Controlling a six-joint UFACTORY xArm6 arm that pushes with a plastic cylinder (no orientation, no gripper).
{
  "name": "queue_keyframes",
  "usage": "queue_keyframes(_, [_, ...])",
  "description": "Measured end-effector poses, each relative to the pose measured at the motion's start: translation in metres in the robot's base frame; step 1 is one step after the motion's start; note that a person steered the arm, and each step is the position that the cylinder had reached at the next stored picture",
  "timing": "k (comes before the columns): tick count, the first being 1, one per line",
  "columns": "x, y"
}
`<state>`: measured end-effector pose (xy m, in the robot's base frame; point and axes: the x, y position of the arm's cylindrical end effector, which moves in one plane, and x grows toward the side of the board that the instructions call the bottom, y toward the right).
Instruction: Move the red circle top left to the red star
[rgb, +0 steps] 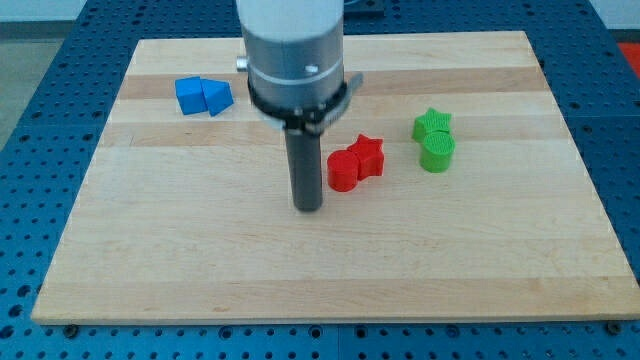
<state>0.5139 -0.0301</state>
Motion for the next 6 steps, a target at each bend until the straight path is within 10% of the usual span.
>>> queue_keyframes(6, [-0.072, 0.038])
